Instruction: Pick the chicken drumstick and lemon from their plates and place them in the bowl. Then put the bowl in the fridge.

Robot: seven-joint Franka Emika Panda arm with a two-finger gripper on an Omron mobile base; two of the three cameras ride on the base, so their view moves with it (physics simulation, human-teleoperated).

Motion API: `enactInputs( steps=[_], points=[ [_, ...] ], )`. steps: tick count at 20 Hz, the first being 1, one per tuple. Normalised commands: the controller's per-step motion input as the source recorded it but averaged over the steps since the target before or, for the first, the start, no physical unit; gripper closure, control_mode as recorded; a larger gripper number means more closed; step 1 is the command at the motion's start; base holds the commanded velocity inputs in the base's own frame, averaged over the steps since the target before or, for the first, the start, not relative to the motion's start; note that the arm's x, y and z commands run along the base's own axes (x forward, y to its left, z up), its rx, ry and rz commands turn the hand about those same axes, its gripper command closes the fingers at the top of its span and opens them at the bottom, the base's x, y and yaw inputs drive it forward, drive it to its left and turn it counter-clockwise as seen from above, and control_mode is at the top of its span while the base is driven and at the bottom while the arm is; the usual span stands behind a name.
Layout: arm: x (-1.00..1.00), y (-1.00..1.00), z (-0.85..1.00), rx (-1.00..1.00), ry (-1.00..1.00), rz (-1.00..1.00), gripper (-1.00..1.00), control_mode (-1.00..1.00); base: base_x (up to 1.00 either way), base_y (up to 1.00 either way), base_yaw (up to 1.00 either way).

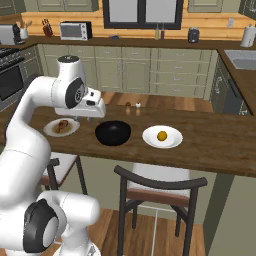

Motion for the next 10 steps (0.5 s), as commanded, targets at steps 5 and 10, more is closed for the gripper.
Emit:
enactInputs(
  steps=[5, 10],
  points=[
    [-0.36, 0.24, 0.0, 0.01, -0.05, 0.02, -1.0, -1.0, 0.0, 0.0, 0.0],
    [-0.02, 1.0, -0.19, 0.0, -0.02, 0.06, -1.0, -1.0, 0.0, 0.0, 0.0]
  ],
)
